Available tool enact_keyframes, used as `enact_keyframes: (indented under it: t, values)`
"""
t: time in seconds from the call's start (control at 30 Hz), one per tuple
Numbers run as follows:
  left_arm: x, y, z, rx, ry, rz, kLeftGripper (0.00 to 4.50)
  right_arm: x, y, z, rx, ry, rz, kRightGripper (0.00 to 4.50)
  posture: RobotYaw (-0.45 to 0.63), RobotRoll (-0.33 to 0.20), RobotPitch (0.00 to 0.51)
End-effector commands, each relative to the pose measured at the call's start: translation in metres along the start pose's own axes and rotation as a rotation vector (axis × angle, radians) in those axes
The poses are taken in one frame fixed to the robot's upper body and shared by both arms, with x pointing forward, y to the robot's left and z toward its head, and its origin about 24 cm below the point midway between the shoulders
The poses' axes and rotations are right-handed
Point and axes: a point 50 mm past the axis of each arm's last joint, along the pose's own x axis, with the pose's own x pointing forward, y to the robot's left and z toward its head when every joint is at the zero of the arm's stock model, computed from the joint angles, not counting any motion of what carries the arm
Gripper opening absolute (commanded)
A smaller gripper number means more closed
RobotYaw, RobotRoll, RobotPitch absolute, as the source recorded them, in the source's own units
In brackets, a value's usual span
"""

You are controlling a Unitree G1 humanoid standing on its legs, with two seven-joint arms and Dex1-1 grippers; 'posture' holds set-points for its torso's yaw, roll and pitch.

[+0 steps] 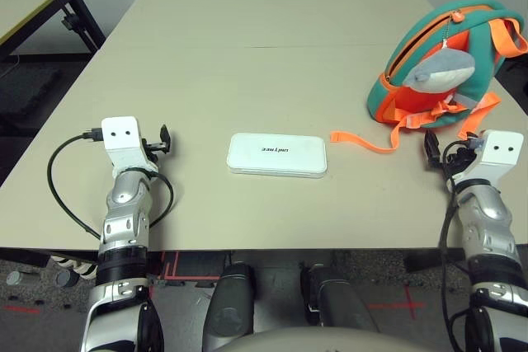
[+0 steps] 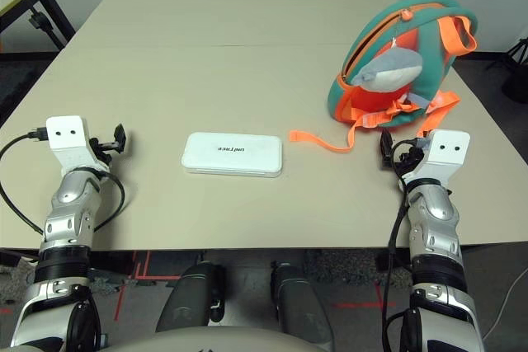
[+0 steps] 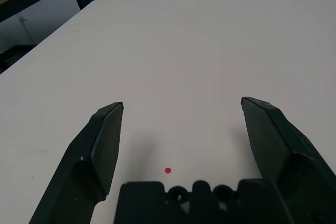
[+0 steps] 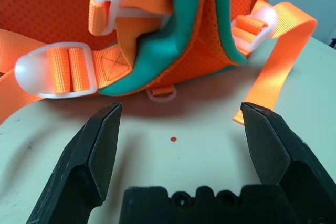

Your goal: Put the pencil case into the backpack and zip it.

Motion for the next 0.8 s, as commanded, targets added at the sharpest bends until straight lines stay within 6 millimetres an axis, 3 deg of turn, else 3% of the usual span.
enact_keyframes:
  t: [0.03,0.3,0.5,0.63,0.7,0.8]
  values:
    - [0.001,0.005,-0.002,-0.019,0.017,0.022,4.50,-0.003,0.000,0.000,0.002,0.005,0.005,4.48,0.16,0.000,0.115]
    - [0.009,0.001,0.014,-0.121,0.033,-0.116,4.50,-0.016,-0.003,0.026,-0.103,0.103,0.236,4.48,0.16,0.000,0.108]
    - [0.020,-0.005,0.039,-0.250,0.105,-0.409,4.50,-0.030,0.032,0.061,-0.120,0.169,0.578,4.48,0.13,0.000,0.092]
    - [0.021,-0.016,0.053,-0.332,0.210,-0.638,4.50,-0.032,0.053,0.077,-0.127,0.176,0.700,4.43,0.11,0.000,0.108]
    - [0.023,-0.017,0.057,-0.332,0.290,-0.757,4.50,-0.033,0.063,0.080,-0.123,0.189,0.765,4.08,0.12,0.000,0.106]
    - [0.027,-0.015,0.065,-0.365,0.379,-0.851,4.50,-0.031,0.072,0.081,-0.122,0.200,0.815,3.11,0.13,0.000,0.100]
